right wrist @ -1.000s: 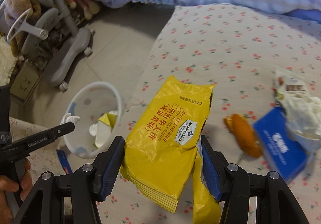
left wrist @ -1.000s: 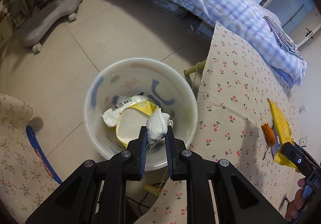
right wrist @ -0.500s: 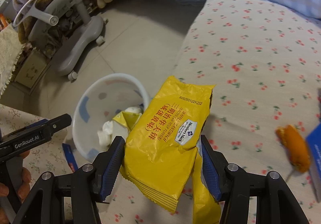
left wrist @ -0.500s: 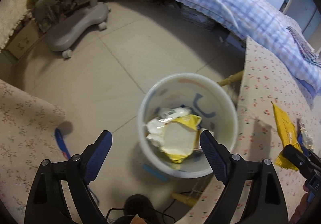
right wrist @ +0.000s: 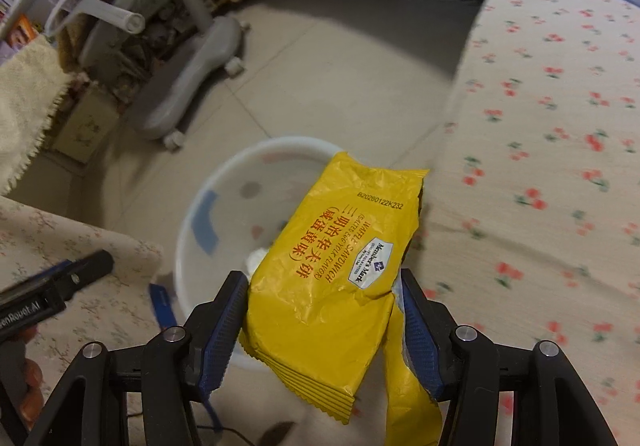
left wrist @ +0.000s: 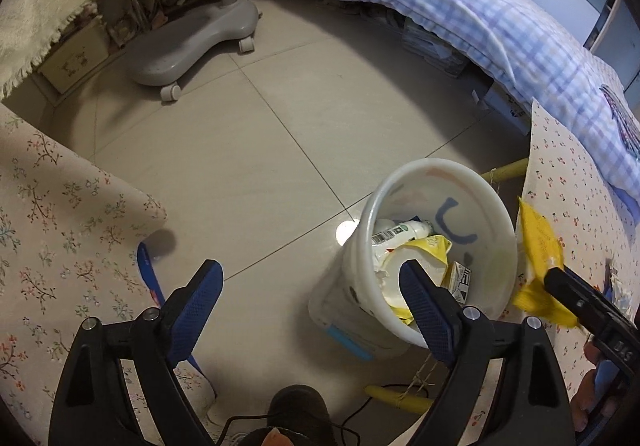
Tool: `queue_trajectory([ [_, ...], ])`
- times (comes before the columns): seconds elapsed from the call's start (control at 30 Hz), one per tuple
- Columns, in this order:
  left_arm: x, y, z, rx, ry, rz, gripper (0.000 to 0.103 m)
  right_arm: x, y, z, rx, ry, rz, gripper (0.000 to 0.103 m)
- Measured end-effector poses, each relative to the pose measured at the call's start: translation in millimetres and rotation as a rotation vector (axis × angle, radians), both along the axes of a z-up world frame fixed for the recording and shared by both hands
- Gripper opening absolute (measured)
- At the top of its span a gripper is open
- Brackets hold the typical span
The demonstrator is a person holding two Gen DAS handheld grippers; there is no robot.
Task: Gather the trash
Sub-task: 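Carry the tissue and yellow bag over the wastebasket and open both tools, then grasp the crumpled white paper with the right tool while the left tool grasps the orange snack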
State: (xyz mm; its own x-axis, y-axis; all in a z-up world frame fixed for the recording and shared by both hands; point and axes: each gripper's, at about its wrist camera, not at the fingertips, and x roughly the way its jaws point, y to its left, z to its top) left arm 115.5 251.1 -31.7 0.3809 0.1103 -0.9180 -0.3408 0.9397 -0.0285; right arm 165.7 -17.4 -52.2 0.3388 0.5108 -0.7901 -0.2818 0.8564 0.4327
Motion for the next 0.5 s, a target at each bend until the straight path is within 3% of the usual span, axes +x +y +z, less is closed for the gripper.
queue_trajectory([
  [0.03,-0.3,1.7,-0.9,-0.002,0.003,0.002,0.091,0.2,0.5,0.7,0.018,-0.004,0.000,0.085],
  [0.07,-0.8,2.9,-1.7,-0.006,0.005,0.004,0.092,-0.5,0.1,2.4,0.030,-0.004,-0.003,0.088],
  [0.13,-1.5,3.4,-1.7,-0.010,0.007,0.004,0.092,-4.1,-2.6,10.9,0.052,-0.024,0.000,0.089],
  [0.3,0.2,-5.6,-1.1,-0.019,0.009,-0.021,0.092,-14.1,-17.9,30.0,-0.074,-0.098,-0.026,0.089],
  [0.5,5.1,-37.2,2.7,-0.047,0.010,-0.084,0.092,-22.6,-62.4,39.6,-0.152,-0.099,-0.108,0.089],
])
